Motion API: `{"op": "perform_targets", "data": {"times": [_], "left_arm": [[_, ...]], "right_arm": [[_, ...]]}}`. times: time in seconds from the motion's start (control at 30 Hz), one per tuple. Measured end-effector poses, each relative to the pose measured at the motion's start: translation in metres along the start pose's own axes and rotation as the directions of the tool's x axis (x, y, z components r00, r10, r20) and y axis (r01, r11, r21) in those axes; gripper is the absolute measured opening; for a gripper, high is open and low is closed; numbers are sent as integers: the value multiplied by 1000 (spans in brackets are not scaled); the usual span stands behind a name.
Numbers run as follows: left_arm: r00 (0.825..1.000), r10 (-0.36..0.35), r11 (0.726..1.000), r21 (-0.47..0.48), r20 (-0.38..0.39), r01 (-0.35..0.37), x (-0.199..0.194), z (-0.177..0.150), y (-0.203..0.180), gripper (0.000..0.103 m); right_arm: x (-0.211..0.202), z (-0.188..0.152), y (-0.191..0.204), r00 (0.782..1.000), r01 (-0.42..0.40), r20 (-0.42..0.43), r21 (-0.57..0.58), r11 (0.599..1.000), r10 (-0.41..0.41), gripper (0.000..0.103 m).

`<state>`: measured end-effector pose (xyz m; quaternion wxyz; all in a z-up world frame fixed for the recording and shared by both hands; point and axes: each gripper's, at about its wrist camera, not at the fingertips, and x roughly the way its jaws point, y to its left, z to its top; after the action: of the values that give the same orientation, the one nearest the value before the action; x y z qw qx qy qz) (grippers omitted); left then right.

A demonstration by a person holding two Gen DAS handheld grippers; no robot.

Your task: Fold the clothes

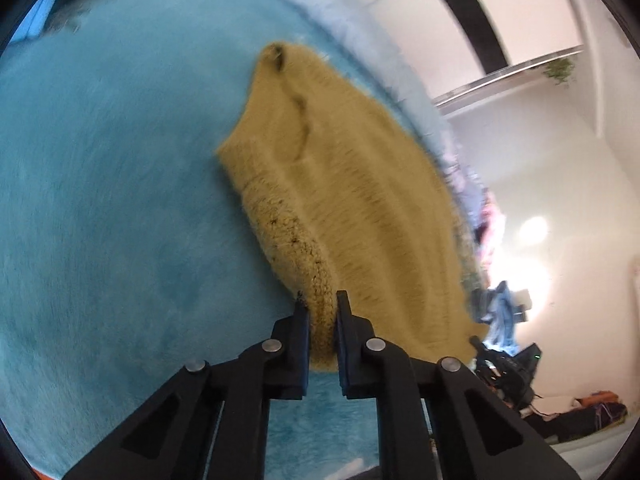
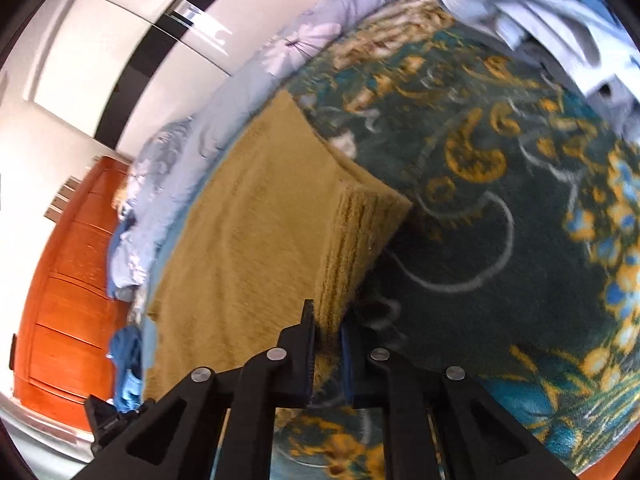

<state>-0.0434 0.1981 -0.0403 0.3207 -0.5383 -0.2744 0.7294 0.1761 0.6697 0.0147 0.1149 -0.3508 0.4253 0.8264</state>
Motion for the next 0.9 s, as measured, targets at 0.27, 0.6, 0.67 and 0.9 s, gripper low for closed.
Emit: {"op": "perform_targets", "data": {"times": [0.27, 0.6, 0.67, 0.9], "left_arm": [[991, -114, 990, 92, 67, 108, -17, 54, -30, 11], [986, -86, 992, 106, 140, 71, 5, 142, -41, 11], [986, -69, 995, 87, 152, 56, 14, 159, -39, 11], [988, -6, 1000, 9, 154, 4, 53, 209, -22, 11]], "right_arm": [[-9, 49, 55, 993, -69, 87, -64, 996, 74, 10], [46, 138, 114, 995, -29, 88, -109, 994, 39, 10], [68, 156, 122, 996, -18, 80, -95, 995, 26, 10], [149, 208, 138, 999, 49, 17, -79, 996, -48, 10]]}}
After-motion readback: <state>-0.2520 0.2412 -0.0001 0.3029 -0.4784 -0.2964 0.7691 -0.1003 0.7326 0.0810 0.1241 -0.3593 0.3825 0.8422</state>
